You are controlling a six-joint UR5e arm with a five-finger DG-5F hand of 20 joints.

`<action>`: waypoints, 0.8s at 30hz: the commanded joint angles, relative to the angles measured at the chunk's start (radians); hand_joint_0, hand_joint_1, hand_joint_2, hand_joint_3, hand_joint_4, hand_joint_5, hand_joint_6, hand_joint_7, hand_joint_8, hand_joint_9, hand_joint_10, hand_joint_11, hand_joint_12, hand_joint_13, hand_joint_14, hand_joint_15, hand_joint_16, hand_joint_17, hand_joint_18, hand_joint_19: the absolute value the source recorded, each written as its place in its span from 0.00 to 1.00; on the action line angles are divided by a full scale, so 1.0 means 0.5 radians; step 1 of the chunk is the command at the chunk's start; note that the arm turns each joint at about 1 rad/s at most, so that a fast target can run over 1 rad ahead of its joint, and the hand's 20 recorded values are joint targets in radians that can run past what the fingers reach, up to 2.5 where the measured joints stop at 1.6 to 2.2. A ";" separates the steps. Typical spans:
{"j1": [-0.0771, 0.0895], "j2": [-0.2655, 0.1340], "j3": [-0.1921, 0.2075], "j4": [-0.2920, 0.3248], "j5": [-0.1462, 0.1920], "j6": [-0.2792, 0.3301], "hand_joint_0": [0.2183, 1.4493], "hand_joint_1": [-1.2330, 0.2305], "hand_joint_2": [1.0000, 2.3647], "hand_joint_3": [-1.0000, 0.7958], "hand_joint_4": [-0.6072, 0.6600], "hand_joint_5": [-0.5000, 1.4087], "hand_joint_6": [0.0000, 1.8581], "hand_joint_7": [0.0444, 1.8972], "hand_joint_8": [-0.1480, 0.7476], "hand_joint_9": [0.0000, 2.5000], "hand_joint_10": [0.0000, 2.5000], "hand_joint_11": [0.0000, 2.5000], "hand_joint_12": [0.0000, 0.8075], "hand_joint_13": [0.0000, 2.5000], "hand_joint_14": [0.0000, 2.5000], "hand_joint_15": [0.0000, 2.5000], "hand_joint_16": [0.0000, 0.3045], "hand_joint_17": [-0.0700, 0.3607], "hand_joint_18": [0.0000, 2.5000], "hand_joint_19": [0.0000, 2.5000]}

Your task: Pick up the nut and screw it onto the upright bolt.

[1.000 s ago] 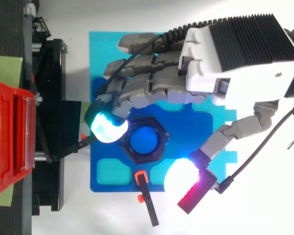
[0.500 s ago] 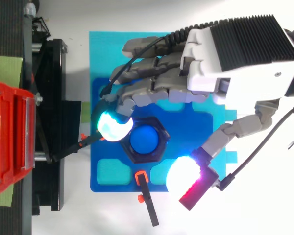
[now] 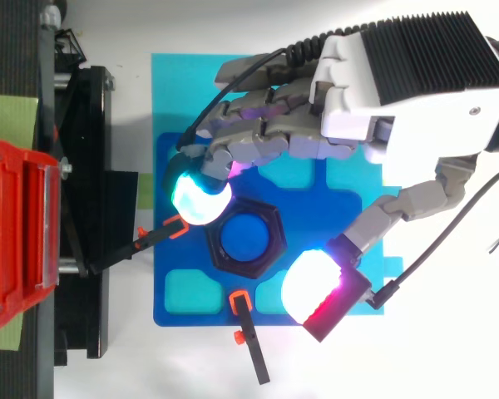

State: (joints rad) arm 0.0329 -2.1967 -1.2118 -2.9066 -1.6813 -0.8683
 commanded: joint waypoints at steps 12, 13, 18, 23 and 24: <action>-0.026 0.000 0.000 -0.040 -0.003 -0.015 0.20 0.54 0.00 0.28 0.71 0.24 0.27 0.56 0.51 0.37 0.00 0.04 0.48 0.20 0.00 0.03 0.18 0.46 0.10 0.06; -0.029 0.000 0.000 -0.053 -0.003 -0.018 0.20 0.54 0.00 0.28 0.71 0.24 0.27 0.57 0.51 0.38 0.00 0.05 0.48 0.20 0.00 0.03 0.18 0.45 0.10 0.06; -0.041 0.003 0.000 -0.099 -0.003 -0.030 0.21 0.53 0.00 0.28 0.71 0.25 0.27 0.59 0.50 0.41 0.00 0.05 0.47 0.22 0.00 0.02 0.18 0.44 0.11 0.06; -0.051 0.003 0.034 -0.129 -0.003 -0.037 0.21 0.53 0.00 0.28 0.71 0.26 0.27 0.60 0.47 0.46 0.00 0.05 0.45 0.23 0.00 0.02 0.17 0.43 0.13 0.06; -0.054 0.000 0.046 -0.139 -0.003 -0.037 0.21 0.53 0.00 0.28 0.71 0.27 0.27 0.61 0.47 0.46 0.00 0.05 0.45 0.24 0.00 0.02 0.17 0.43 0.13 0.06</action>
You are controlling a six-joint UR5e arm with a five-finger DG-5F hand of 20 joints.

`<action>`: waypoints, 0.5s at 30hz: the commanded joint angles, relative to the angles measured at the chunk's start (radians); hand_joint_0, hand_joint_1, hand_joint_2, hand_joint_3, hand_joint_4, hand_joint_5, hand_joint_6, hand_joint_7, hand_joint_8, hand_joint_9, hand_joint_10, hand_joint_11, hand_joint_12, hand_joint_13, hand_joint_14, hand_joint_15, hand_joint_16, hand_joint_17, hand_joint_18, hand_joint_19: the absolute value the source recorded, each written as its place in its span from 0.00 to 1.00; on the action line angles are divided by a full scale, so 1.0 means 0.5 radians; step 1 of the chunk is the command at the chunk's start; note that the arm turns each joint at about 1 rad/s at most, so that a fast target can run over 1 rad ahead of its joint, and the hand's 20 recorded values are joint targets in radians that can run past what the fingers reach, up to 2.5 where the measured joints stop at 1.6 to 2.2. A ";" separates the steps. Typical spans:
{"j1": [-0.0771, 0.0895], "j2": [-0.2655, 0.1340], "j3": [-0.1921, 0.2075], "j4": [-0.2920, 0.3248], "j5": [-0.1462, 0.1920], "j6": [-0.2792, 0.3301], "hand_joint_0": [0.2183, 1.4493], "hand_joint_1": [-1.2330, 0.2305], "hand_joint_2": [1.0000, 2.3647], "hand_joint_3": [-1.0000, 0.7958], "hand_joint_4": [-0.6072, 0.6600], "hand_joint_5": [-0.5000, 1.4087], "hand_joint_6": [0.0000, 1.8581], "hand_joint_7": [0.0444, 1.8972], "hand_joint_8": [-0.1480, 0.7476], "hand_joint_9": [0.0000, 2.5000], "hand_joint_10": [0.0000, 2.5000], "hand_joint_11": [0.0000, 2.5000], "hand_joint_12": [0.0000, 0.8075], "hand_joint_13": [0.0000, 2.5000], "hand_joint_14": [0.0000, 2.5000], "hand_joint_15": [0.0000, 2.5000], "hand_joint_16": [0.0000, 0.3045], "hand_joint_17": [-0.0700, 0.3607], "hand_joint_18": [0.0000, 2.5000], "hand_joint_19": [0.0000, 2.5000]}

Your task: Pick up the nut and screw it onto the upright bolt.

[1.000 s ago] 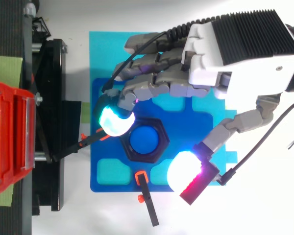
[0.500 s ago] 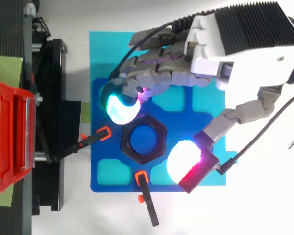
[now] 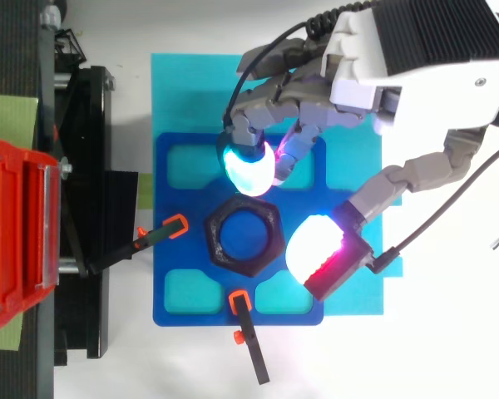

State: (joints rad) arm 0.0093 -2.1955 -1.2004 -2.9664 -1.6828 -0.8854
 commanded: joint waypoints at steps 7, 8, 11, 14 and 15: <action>-0.016 0.007 0.106 -0.185 -0.006 -0.048 0.24 0.52 0.00 0.28 0.56 0.31 0.27 0.64 0.30 0.67 0.00 0.05 0.32 0.35 0.00 0.01 0.13 0.37 0.25 0.08; -0.016 0.010 0.106 -0.197 -0.006 -0.058 0.24 0.52 0.00 0.28 0.54 0.31 0.27 0.65 0.29 0.69 0.00 0.05 0.31 0.36 0.00 0.01 0.12 0.36 0.27 0.08; -0.016 0.035 0.106 -0.228 -0.006 -0.085 0.24 0.52 0.00 0.28 0.53 0.31 0.27 0.66 0.30 0.71 0.00 0.05 0.29 0.38 0.00 0.01 0.12 0.35 0.30 0.09; -0.016 0.050 0.106 -0.224 0.000 -0.091 0.23 0.52 0.00 0.28 0.51 0.30 0.27 0.64 0.31 0.70 0.00 0.06 0.29 0.38 0.00 0.01 0.12 0.35 0.30 0.09; -0.016 0.053 0.106 -0.224 0.000 -0.091 0.23 0.53 0.00 0.28 0.52 0.30 0.27 0.63 0.31 0.68 0.00 0.05 0.29 0.38 0.00 0.01 0.12 0.36 0.30 0.09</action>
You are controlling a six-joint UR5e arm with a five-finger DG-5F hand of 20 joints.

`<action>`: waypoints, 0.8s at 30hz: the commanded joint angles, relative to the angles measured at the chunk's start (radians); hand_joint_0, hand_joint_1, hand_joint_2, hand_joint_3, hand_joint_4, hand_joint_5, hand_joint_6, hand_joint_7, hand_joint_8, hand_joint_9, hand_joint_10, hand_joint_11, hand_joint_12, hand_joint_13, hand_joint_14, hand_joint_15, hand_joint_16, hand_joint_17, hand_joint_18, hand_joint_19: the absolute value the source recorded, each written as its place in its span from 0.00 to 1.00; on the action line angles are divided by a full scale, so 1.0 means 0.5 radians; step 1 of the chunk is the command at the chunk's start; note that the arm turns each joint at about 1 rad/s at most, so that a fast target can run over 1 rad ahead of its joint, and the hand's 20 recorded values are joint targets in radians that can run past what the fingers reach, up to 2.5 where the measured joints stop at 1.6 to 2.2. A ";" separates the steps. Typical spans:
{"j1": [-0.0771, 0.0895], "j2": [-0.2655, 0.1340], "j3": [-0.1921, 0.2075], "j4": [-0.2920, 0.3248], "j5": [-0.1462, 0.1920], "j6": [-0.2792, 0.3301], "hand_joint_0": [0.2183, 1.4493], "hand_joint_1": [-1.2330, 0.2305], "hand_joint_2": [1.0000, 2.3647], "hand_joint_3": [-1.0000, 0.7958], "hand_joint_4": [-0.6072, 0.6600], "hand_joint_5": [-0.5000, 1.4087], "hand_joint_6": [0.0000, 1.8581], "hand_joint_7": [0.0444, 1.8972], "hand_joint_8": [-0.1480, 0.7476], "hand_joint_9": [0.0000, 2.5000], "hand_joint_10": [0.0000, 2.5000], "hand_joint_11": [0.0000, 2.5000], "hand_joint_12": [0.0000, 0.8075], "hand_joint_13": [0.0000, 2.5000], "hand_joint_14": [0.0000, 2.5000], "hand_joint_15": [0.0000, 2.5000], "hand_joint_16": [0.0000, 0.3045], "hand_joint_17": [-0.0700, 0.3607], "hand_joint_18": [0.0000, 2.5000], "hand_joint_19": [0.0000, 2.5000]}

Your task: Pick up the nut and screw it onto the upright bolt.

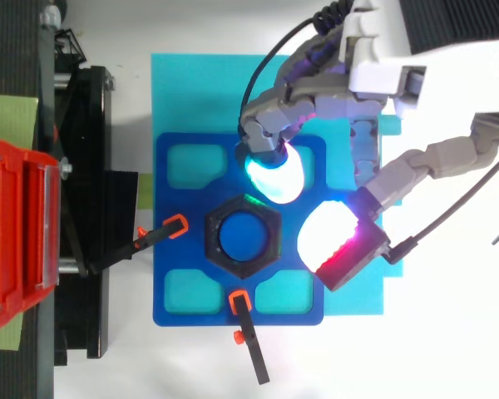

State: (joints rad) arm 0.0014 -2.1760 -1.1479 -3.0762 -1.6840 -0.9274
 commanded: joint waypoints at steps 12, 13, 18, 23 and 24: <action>-0.006 0.014 0.099 0.013 0.002 -0.004 0.21 0.53 0.00 0.28 0.66 0.22 0.27 0.42 0.47 0.53 0.00 0.05 0.41 0.34 0.00 0.04 0.16 0.42 0.26 0.10; -0.003 0.014 0.099 0.038 -0.001 -0.001 0.21 0.53 0.00 0.28 0.66 0.21 0.27 0.41 0.47 0.52 0.00 0.04 0.41 0.34 0.00 0.04 0.16 0.42 0.26 0.10; 0.006 0.008 0.096 0.139 0.005 -0.001 0.21 0.53 0.00 0.28 0.64 0.20 0.27 0.37 0.47 0.48 0.00 0.04 0.43 0.31 0.00 0.03 0.17 0.43 0.24 0.10; 0.025 -0.038 0.096 0.204 -0.004 0.005 0.20 0.52 0.00 0.28 0.60 0.18 0.27 0.33 0.44 0.34 0.00 0.00 0.44 0.12 0.00 0.00 0.16 0.41 0.00 0.00; 0.028 -0.041 0.093 0.237 -0.004 0.023 0.19 0.52 0.00 0.28 0.60 0.18 0.27 0.33 0.45 0.33 0.00 0.00 0.44 0.11 0.00 0.00 0.16 0.41 0.00 0.00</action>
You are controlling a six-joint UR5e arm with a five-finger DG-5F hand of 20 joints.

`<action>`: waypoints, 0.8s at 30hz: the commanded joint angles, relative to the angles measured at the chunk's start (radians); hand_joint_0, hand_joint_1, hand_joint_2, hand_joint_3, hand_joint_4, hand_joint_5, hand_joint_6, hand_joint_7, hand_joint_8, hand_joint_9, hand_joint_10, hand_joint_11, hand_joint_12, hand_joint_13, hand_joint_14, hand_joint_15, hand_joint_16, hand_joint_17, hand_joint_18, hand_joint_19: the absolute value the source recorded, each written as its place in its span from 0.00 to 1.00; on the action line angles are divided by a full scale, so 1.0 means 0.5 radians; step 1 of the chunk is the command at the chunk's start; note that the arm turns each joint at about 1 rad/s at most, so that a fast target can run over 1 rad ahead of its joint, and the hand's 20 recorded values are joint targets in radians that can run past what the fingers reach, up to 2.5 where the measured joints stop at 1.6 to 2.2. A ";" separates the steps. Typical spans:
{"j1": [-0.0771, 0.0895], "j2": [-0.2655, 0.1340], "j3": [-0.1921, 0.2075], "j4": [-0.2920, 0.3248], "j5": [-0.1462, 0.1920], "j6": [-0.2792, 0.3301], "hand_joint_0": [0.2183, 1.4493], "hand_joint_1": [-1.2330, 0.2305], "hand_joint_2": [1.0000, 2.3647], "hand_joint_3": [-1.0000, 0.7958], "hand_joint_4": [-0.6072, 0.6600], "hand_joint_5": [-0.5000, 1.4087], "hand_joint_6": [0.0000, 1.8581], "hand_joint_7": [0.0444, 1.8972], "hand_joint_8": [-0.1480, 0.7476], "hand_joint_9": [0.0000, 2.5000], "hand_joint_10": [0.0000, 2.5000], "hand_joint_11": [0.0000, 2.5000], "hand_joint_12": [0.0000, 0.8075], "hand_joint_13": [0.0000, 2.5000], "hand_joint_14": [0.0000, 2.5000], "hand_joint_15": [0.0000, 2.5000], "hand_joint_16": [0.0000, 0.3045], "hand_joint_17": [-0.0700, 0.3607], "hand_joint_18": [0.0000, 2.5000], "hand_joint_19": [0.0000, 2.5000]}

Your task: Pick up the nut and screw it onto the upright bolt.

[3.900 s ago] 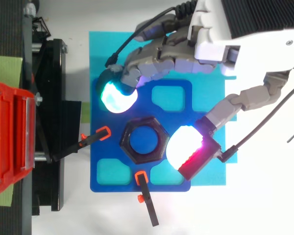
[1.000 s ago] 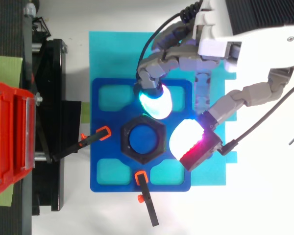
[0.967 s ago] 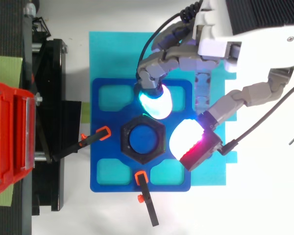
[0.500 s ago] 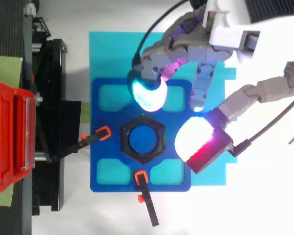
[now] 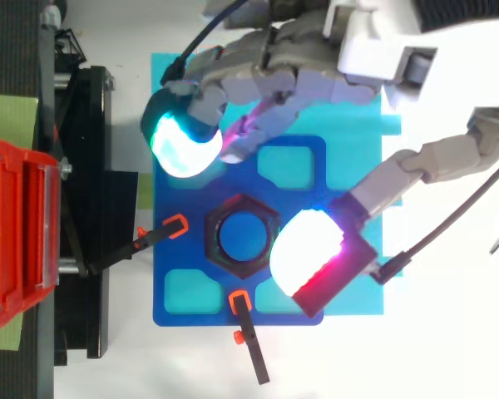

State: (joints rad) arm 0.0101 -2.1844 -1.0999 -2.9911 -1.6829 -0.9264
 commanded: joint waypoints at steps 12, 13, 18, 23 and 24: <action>0.050 -0.095 -0.003 0.135 0.003 0.055 0.19 0.52 0.00 0.28 0.60 0.18 0.27 0.33 0.45 0.26 0.00 0.00 0.45 0.05 0.00 0.00 0.16 0.42 0.00 0.00; 0.056 -0.098 -0.006 0.135 0.003 0.052 0.19 0.52 0.00 0.28 0.60 0.18 0.27 0.33 0.45 0.26 0.00 0.00 0.45 0.05 0.00 0.00 0.16 0.42 0.00 0.00; 0.069 -0.095 -0.018 0.116 0.006 0.055 0.18 0.52 0.00 0.28 0.59 0.18 0.27 0.33 0.45 0.25 0.00 0.00 0.46 0.05 0.00 0.00 0.17 0.43 0.00 0.00; 0.075 -0.095 -0.113 0.144 0.003 0.055 0.18 0.52 0.00 0.28 0.57 0.17 0.27 0.31 0.44 0.23 0.00 0.00 0.46 0.04 0.00 0.00 0.17 0.43 0.00 0.00; 0.075 -0.095 -0.126 0.156 0.003 0.055 0.18 0.52 0.00 0.28 0.58 0.17 0.27 0.31 0.44 0.23 0.00 0.00 0.46 0.04 0.00 0.00 0.17 0.43 0.00 0.00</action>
State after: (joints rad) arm 0.0466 -2.2319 -1.1377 -2.9262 -1.6808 -0.8990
